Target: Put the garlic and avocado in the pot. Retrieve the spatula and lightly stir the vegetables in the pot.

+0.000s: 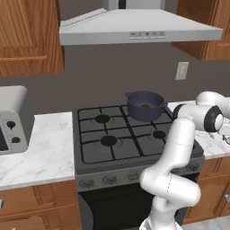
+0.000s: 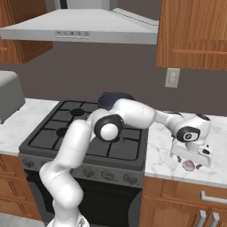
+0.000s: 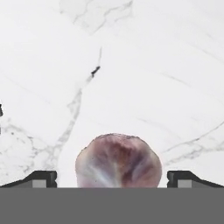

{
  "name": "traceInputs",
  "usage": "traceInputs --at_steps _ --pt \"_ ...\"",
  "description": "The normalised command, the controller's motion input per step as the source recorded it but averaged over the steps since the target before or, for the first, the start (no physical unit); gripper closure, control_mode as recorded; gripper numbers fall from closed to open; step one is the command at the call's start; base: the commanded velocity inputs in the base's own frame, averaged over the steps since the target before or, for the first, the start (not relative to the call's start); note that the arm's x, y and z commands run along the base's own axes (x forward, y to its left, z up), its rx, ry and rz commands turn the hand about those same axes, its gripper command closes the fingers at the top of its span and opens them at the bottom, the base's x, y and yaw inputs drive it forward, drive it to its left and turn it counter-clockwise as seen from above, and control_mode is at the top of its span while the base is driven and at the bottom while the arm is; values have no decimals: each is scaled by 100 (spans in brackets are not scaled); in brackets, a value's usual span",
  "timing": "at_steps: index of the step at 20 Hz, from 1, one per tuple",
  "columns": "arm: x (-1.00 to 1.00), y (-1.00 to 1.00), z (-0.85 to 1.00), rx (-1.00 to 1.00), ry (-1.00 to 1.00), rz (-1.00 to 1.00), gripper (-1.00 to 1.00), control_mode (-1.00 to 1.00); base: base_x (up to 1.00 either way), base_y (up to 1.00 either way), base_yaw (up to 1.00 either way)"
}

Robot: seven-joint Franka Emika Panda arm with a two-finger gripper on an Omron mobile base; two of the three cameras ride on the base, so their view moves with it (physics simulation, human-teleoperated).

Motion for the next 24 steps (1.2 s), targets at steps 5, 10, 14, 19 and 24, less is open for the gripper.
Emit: traceInputs --at_steps 5,10,14,19,24 --pt "0 0 -24 0 2 3 -100 -100 0 0 0" --pt "-6 0 -11 0 3 2 -100 -100 0 0 0" --pt "-13 0 -6 0 2 1 -100 -100 0 0 0" --pt "-12 0 -12 0 3 2 -100 -100 0 0 0" --pt "0 0 -18 1 0 1 -100 -100 0 0 0"
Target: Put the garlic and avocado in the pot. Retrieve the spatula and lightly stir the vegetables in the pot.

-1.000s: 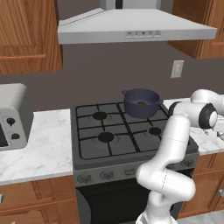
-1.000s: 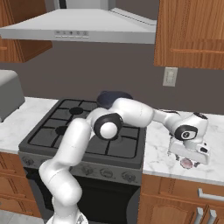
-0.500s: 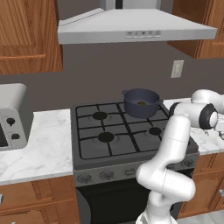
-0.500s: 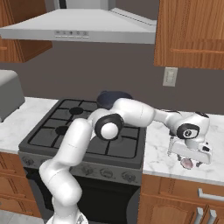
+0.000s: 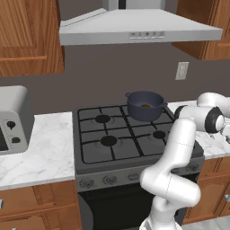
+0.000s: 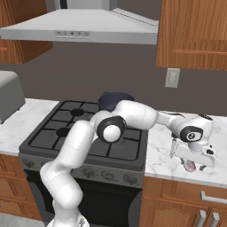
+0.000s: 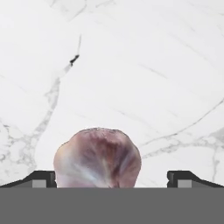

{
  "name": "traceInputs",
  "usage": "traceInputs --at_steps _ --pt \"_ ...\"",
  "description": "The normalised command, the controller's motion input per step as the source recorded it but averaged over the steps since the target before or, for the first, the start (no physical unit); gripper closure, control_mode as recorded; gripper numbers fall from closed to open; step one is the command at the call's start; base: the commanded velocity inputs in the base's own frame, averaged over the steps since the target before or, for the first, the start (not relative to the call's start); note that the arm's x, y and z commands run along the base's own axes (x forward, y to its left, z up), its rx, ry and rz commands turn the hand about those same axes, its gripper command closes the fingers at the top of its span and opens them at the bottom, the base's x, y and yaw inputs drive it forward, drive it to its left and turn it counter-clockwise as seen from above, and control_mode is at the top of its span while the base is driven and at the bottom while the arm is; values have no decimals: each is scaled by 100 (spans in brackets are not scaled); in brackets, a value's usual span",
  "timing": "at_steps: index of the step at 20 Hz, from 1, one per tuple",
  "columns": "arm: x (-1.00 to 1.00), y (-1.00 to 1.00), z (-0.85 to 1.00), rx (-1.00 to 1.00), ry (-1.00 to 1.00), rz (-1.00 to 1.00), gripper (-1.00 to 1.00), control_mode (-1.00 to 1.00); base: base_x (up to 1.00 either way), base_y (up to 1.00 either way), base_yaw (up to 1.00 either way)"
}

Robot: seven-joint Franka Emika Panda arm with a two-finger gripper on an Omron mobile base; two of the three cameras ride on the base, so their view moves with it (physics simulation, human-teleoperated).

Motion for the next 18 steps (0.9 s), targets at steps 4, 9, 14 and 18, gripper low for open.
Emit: traceInputs --at_steps 4,9,14,18 --pt "6 0 -21 2 0 0 -100 -100 0 0 0" --pt "0 0 -21 9 -9 0 -100 -100 0 0 0" --pt "0 6 -13 6 -10 0 -100 -100 0 0 0" --pt "0 12 -3 1 -3 0 -100 -100 0 0 0"
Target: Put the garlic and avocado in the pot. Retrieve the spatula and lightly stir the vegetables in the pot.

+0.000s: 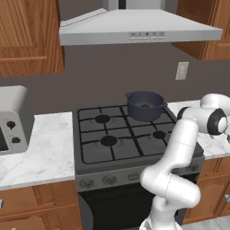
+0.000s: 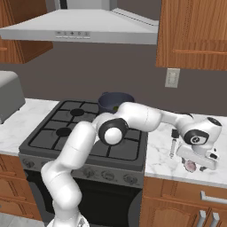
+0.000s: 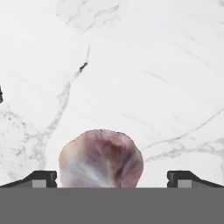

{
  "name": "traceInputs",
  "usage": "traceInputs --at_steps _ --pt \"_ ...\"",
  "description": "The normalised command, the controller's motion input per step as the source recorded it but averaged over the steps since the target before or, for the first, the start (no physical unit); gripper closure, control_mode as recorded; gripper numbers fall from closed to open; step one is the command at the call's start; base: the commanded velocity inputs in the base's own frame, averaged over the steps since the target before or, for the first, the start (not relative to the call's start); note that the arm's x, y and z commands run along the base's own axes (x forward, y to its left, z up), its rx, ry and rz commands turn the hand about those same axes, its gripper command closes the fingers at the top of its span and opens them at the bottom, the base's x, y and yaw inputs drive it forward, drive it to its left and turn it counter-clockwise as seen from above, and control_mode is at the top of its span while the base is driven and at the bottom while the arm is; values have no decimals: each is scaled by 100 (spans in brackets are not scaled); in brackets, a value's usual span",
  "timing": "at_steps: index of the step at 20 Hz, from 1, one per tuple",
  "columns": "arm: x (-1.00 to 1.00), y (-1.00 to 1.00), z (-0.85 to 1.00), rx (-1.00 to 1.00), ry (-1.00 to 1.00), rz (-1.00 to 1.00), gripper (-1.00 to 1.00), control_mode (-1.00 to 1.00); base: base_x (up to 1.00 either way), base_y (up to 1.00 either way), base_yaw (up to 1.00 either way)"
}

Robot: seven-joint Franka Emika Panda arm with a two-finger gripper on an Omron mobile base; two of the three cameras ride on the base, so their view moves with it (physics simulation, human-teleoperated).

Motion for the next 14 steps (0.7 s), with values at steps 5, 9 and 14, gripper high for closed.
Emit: traceInputs --at_steps 5,9,14 --pt "0 30 -10 0 0 0 -100 -100 0 0 0" --pt "0 28 -28 0 0 0 -100 -100 0 0 0" --pt "0 11 -38 0 0 0 -100 -100 0 0 0"
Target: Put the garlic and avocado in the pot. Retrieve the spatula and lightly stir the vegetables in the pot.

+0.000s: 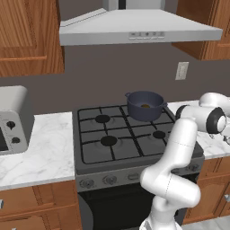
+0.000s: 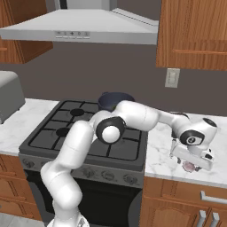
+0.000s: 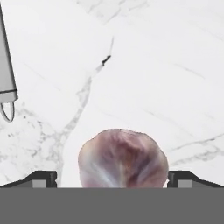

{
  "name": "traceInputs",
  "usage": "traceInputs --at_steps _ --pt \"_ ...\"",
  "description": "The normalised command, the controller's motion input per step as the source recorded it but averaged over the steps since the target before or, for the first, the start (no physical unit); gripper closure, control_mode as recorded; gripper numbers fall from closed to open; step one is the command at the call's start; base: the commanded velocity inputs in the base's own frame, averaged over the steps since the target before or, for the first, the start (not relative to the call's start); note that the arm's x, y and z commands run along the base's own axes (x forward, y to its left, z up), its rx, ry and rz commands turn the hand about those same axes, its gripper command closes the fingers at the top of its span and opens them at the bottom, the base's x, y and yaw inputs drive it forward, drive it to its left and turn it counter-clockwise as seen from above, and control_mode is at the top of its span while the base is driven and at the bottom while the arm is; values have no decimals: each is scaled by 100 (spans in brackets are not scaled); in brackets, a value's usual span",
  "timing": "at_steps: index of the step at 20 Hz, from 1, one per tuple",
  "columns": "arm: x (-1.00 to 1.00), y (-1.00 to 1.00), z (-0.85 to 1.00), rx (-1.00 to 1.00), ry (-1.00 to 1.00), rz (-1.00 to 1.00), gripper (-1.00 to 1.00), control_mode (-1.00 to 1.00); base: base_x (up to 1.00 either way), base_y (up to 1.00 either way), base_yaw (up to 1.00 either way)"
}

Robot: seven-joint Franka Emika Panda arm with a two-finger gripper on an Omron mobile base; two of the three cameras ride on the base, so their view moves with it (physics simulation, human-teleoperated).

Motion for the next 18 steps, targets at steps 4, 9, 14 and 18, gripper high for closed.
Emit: traceInputs --at_steps 4,9,14,18 --pt "0 0 -35 0 -2 0 -100 -100 0 0 0" --pt "0 1 -36 0 0 0 -100 -100 0 0 0" --pt "0 13 -2 0 0 0 100 -100 0 0 0" --pt "0 15 0 0 1 0 100 -100 0 0 0"
